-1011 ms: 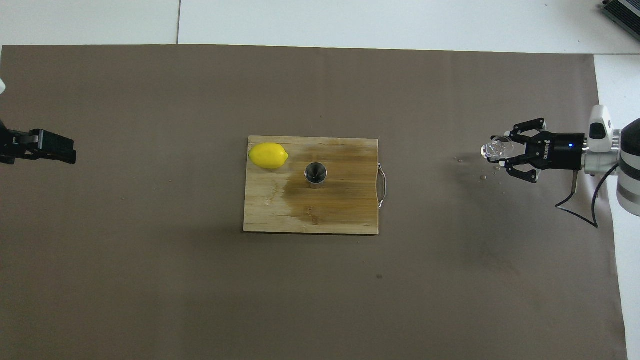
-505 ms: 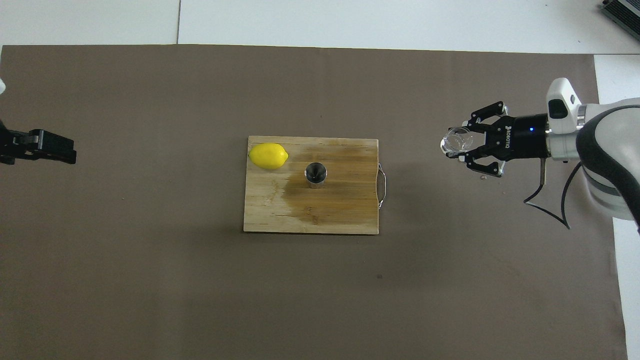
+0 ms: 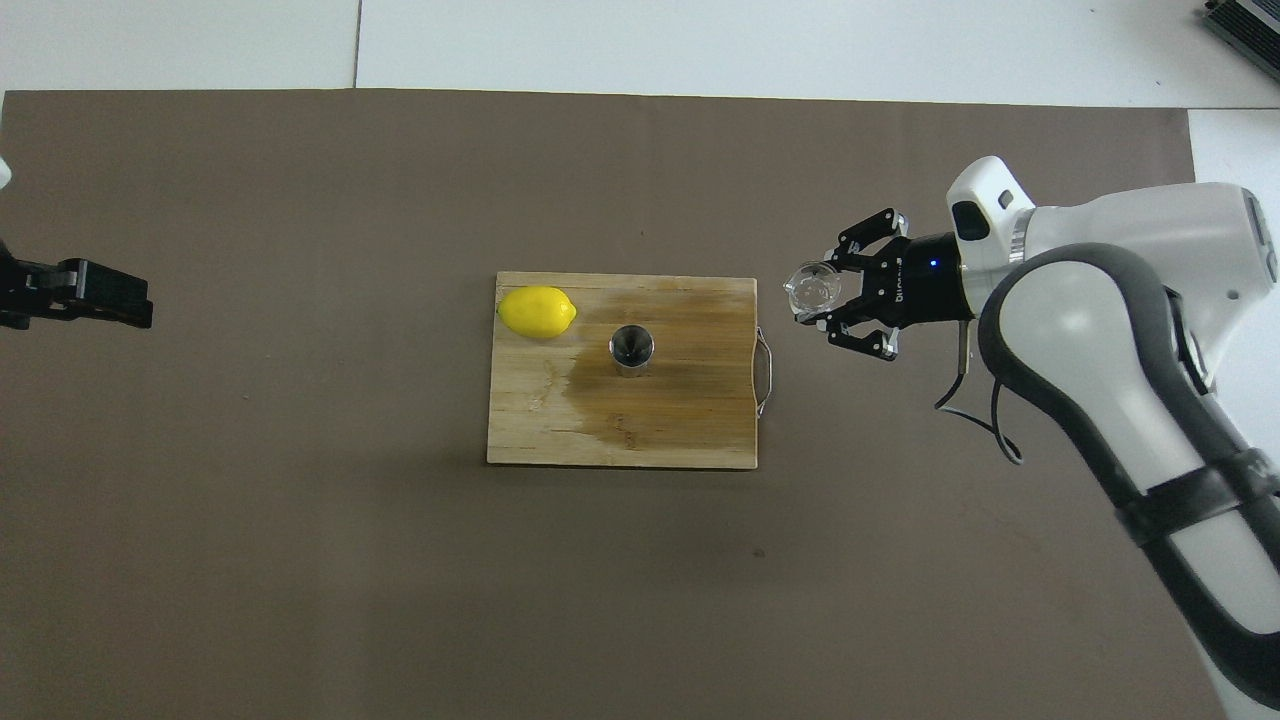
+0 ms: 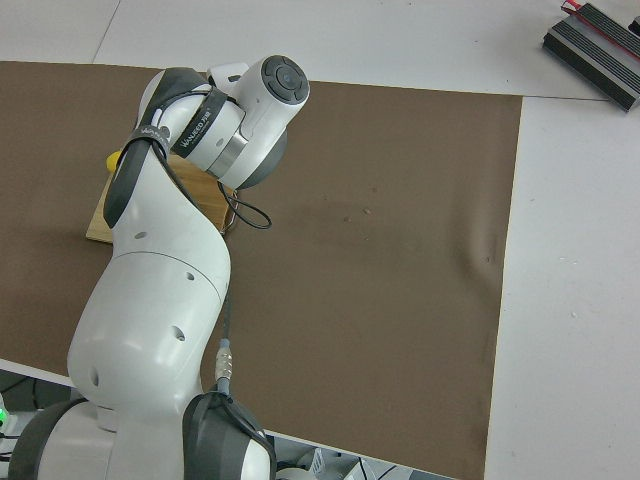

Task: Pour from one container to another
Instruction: 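Move the held glass above the metal cup on the board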

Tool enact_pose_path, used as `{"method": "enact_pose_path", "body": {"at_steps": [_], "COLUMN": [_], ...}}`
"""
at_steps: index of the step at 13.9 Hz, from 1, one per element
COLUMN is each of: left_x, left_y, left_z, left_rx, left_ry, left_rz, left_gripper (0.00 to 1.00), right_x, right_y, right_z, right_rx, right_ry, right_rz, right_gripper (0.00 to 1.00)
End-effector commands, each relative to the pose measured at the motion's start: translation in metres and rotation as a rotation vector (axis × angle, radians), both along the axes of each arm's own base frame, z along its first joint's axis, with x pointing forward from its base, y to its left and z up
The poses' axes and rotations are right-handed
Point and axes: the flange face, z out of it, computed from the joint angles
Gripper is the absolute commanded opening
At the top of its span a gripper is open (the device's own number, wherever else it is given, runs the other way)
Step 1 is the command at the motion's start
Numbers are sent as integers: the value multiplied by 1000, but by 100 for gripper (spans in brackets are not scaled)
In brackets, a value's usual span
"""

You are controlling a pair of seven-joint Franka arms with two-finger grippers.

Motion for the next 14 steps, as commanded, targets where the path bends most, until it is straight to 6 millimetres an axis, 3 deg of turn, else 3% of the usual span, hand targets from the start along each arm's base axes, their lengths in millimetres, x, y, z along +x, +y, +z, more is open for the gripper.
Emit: {"method": "enact_pose_path", "body": {"at_steps": [1, 9, 14], "left_x": [-8, -8, -8], "left_y": [2, 2, 2], "left_z": [3, 3, 4], "left_rx": [-2, -2, -2], "left_ry": [3, 3, 2], "left_rz": [13, 13, 13], "left_gripper": [100, 100, 100], "right_x": [-13, -41, -58], "right_y": [18, 82, 126], "right_z": [9, 16, 19], "right_rx": [-50, -51, -215], "right_ry": [34, 99, 132], "right_rz": [-4, 47, -3], "right_gripper": [6, 6, 5]}}
